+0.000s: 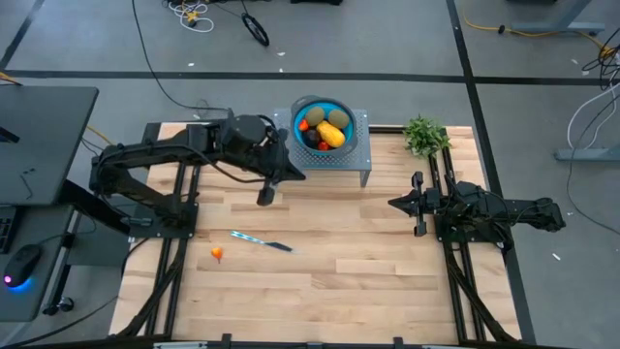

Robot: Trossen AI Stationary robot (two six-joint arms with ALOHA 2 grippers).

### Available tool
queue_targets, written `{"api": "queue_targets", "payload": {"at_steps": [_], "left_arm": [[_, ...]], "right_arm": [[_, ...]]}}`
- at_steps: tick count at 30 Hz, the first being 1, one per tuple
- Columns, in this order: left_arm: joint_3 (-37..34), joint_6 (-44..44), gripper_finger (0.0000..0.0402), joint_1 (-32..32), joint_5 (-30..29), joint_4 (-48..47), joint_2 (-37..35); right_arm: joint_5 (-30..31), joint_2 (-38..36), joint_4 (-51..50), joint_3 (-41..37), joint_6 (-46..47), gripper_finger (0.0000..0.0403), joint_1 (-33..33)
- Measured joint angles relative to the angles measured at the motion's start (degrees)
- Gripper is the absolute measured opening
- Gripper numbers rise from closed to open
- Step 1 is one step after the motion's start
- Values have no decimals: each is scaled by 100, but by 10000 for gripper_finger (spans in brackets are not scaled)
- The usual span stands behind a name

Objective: Pick & Place Fruit
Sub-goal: Put the peach into the blue bin

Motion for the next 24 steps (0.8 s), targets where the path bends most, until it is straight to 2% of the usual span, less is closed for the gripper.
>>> {"api": "queue_targets", "payload": {"at_steps": [13,18,24], "left_arm": [[-47,172,1,-438,-151,-10,-2],[-70,229,1,-465,-155,-460,-5],[-76,465,1,-520,-146,-1003,-455]], "right_arm": [[1,1,0,-1,0,7,-2],[2,2,0,-2,0,7,-2],[2,0,-1,-1,0,7,-1]]}}
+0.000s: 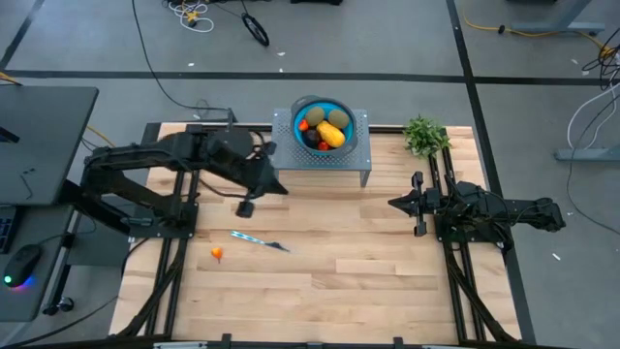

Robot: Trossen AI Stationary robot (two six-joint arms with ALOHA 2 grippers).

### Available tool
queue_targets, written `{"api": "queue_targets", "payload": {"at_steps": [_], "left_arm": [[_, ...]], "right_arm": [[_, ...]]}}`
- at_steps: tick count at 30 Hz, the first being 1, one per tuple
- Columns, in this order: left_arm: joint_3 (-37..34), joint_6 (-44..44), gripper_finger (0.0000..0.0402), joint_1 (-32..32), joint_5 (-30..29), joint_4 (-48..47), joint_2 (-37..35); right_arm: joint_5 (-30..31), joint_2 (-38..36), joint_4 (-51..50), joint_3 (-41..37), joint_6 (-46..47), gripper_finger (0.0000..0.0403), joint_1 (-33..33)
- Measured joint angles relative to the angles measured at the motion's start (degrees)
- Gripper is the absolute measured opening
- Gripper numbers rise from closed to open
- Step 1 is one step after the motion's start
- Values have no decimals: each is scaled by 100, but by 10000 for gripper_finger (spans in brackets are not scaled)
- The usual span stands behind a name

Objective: Pick & Place Fruit
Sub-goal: Put the peach into the blue bin

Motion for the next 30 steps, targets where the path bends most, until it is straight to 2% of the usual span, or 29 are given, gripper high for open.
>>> {"api": "queue_targets", "payload": {"at_steps": [5,12,19,30], "left_arm": [[-148,109,1,-200,-96,-88,-502],[-1226,-122,1,-420,-118,124,-1361],[-1990,-471,1,-744,-136,231,-2098],[-2450,-659,1,-969,-140,169,-2670]], "right_arm": [[-1,-1,6,0,0,7,-1],[3,-1,10,1,0,7,1],[5,-1,6,-1,0,7,-1],[0,-1,4,1,0,7,-1]]}}
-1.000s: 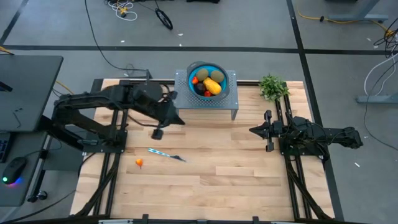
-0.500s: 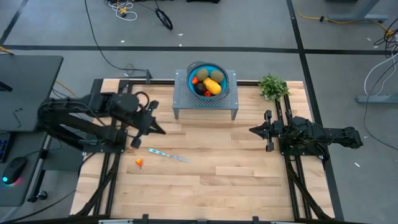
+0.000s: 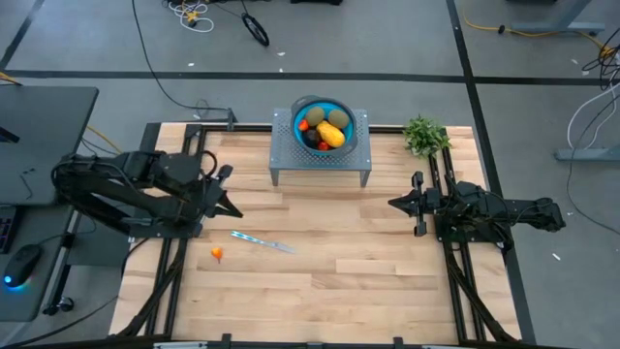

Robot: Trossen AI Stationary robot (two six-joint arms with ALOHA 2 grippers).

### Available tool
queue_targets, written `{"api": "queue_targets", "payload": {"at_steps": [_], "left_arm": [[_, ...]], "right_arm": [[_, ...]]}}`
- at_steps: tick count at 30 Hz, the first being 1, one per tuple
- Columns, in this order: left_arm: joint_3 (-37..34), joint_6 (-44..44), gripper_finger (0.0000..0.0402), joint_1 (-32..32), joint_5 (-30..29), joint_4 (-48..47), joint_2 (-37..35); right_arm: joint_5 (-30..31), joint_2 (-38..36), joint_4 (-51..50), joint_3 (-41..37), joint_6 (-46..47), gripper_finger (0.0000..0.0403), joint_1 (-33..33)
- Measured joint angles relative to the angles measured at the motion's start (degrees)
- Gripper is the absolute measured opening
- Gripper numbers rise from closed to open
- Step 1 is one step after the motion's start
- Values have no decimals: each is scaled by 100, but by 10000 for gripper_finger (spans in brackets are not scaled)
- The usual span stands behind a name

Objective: Pick & Place Fruit
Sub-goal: Put the peach into the blue bin

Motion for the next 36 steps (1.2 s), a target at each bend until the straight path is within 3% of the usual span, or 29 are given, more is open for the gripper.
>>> {"api": "queue_targets", "payload": {"at_steps": [13,27,36], "left_arm": [[-4,187,1,-285,83,-306,23],[-689,63,1,-1259,-161,-315,60],[-713,56,1,-1375,-173,-319,58]], "right_arm": [[0,0,-2,0,0,7,2],[0,0,-2,0,0,7,1],[0,0,-2,0,0,7,1]]}}
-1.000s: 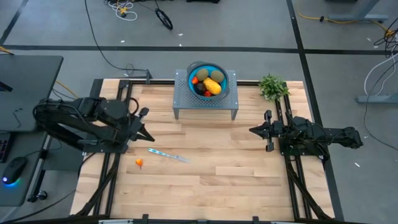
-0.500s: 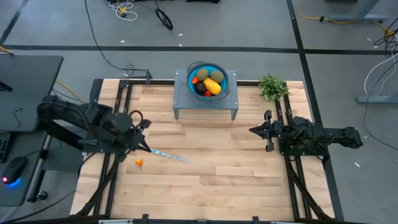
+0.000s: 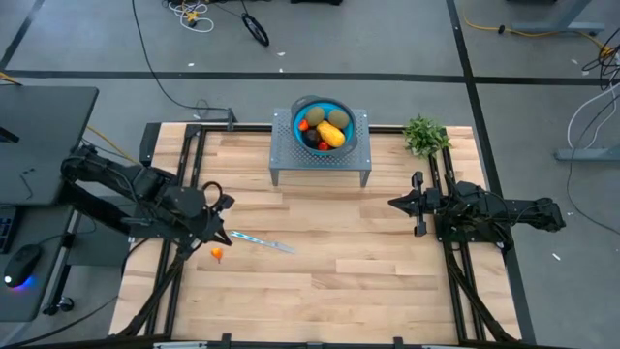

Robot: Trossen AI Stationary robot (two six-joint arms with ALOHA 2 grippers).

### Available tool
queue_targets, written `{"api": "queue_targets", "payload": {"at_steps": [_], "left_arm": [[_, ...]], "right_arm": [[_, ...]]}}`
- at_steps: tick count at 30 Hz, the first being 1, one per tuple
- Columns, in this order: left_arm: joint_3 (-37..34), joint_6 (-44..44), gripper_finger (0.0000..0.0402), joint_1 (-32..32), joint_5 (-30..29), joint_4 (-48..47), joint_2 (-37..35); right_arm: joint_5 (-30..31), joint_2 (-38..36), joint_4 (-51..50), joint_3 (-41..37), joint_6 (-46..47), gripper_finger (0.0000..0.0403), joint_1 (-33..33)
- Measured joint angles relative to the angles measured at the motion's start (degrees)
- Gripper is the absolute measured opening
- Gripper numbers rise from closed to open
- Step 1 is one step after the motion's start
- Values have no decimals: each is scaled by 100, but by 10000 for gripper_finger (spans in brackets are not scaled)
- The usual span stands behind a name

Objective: Pick & Place Fruit
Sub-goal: Put the peach into the blue bin

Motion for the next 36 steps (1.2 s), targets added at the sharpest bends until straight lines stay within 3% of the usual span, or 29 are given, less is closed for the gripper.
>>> {"api": "queue_targets", "payload": {"at_steps": [23,36], "left_arm": [[-291,-59,1,-1118,-187,-49,44],[-291,46,1,-1158,-303,-203,44]], "right_arm": [[-2,0,0,-2,0,7,-1],[0,0,0,0,0,7,0]]}}
